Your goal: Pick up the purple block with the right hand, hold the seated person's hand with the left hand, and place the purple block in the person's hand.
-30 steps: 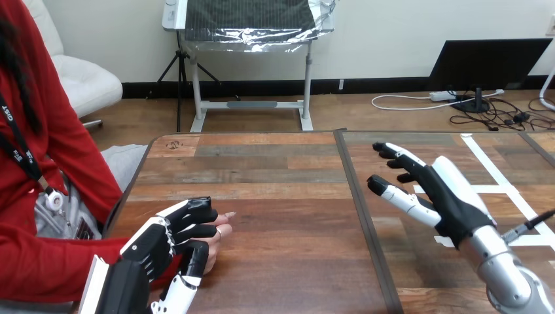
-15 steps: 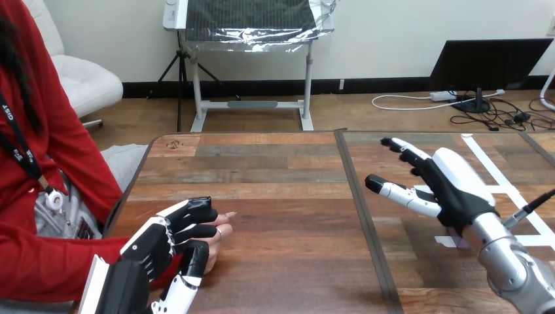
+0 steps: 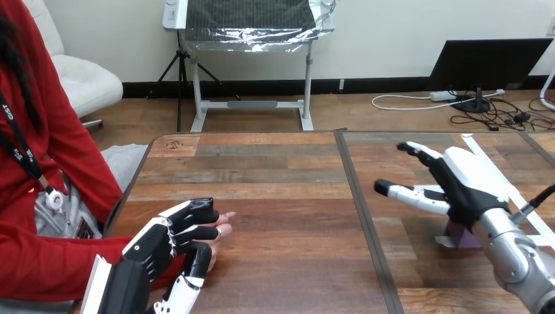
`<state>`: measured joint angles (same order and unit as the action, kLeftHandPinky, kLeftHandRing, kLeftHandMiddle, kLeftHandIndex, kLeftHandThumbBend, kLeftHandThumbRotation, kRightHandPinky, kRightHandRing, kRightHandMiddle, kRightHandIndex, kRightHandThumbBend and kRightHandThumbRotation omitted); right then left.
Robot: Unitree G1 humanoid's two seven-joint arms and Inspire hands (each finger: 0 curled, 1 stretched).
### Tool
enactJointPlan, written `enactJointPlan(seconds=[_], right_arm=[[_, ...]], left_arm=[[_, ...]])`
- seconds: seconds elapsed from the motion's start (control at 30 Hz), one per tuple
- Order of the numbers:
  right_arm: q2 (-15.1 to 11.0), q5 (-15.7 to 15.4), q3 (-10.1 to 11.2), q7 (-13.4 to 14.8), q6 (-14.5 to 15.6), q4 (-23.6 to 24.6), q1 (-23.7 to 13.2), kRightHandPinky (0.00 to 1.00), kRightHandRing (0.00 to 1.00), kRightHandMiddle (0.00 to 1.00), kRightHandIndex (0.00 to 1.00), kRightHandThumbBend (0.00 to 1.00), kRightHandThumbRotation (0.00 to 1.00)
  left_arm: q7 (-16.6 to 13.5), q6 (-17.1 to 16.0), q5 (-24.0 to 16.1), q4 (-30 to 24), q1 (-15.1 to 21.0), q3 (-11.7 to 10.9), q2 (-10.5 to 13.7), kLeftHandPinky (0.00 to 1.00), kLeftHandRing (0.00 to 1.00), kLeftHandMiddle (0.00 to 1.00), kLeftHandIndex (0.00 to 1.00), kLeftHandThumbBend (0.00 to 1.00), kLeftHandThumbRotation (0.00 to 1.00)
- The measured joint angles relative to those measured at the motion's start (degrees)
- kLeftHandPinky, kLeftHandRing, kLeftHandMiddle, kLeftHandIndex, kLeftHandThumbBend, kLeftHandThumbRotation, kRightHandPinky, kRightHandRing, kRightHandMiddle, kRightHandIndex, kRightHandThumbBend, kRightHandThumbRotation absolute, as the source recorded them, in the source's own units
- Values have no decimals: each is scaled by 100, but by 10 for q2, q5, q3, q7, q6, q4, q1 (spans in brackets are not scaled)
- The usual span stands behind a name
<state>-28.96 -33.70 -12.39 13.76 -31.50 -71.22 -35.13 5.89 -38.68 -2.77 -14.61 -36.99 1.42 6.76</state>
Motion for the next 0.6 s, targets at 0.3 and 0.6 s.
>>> enactJointPlan(seconds=[0.3, 0.6], right_arm=[[-8, 1, -3, -11, 28, -14, -4, 79, 87, 88, 88, 80, 73], [-12, 1, -5, -28, 46, -23, -4, 77, 86, 88, 87, 78, 63]], left_arm=[[-5, 0, -5, 0, 0, 0, -1, 62, 68, 73, 75, 31, 61], [-6, 0, -4, 0, 0, 0, 0, 61, 68, 73, 74, 31, 61]])
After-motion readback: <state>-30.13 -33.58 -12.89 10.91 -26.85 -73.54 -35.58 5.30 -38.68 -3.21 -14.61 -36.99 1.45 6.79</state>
